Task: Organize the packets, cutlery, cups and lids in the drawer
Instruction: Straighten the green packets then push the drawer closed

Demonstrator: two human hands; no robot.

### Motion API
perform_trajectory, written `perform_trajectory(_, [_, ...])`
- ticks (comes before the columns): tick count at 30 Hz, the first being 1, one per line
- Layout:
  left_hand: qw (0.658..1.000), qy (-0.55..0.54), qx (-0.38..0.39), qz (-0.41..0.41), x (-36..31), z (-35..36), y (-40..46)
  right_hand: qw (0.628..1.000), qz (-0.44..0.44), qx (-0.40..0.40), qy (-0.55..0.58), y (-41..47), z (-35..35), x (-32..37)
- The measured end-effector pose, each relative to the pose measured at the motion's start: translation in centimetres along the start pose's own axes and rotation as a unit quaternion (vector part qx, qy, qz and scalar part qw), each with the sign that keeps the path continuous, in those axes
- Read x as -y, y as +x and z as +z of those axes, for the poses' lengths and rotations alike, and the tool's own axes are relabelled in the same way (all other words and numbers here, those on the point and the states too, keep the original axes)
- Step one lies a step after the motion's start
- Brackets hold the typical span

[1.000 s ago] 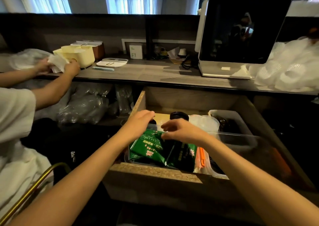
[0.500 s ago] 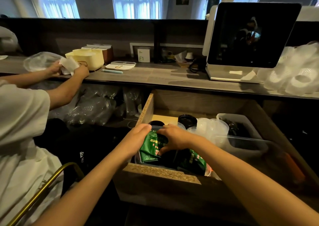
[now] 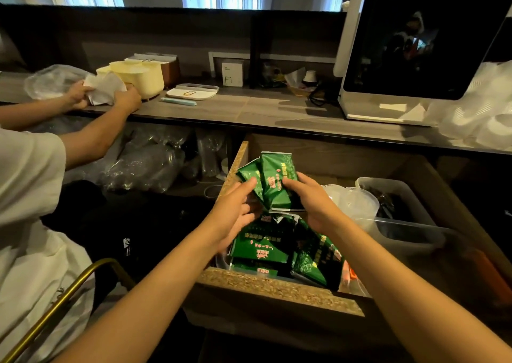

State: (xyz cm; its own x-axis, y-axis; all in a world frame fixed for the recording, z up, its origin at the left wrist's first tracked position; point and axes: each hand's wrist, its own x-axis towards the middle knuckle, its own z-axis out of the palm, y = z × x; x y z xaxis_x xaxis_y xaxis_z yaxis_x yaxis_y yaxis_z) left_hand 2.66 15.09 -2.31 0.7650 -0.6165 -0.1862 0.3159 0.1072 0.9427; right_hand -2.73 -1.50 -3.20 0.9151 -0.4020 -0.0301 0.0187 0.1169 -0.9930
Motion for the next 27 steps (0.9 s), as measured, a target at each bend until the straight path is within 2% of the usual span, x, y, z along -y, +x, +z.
perform_trajectory(3, [1.000, -0.004, 0.004, 0.003, 0.3, 2.0, 1.0, 0.996, -0.009, 0.046, -0.074, -0.8, 1.0, -0.4])
perform_trajectory(8, [0.996, 0.058, -0.063, 0.001, 1.0, 2.5, 2.0, 0.979, -0.065, 0.107, -0.160, -1.5, 0.4, -0.4])
perform_trajectory(11, [0.993, 0.018, -0.118, 0.009, 0.8, 0.7, 2.1, 0.958, -0.063, 0.117, -0.252, -1.7, -0.6, 0.4])
perform_trajectory(12, [0.990, -0.006, -0.142, 0.015, 0.5, -0.1, 2.1, 0.938, -0.070, 0.112, -0.320, -1.7, -0.8, 0.5])
perform_trajectory(15, [0.977, -0.040, -0.204, 0.056, 0.1, -1.8, 2.0, 0.826, -0.097, 0.178, -0.526, -2.0, -0.8, 0.0])
perform_trajectory(17, [0.973, -0.044, -0.218, 0.067, 0.2, -2.1, 1.8, 0.777, -0.093, 0.215, -0.584, -2.4, 0.2, -0.9])
perform_trajectory(20, [0.975, -0.052, -0.209, 0.064, 0.4, -1.9, 1.7, 0.727, -0.127, 0.230, -0.634, -2.5, 1.3, -1.6])
perform_trajectory(22, [0.975, -0.064, -0.205, 0.054, 0.3, -1.8, 1.7, 0.727, -0.135, 0.250, -0.625, -2.5, 1.6, -1.8])
perform_trajectory(24, [0.974, -0.086, -0.207, 0.039, 0.3, -2.1, 1.8, 0.758, -0.123, 0.259, -0.585, -2.6, 1.6, -2.0])
perform_trajectory(25, [0.972, -0.097, -0.209, 0.033, 0.3, -2.2, 1.8, 0.773, -0.117, 0.250, -0.571, -2.8, 1.6, -2.1])
perform_trajectory(27, [0.972, -0.105, -0.211, 0.024, 0.4, -2.4, 1.7, 0.777, -0.125, 0.213, -0.579, -2.6, 1.5, -2.3])
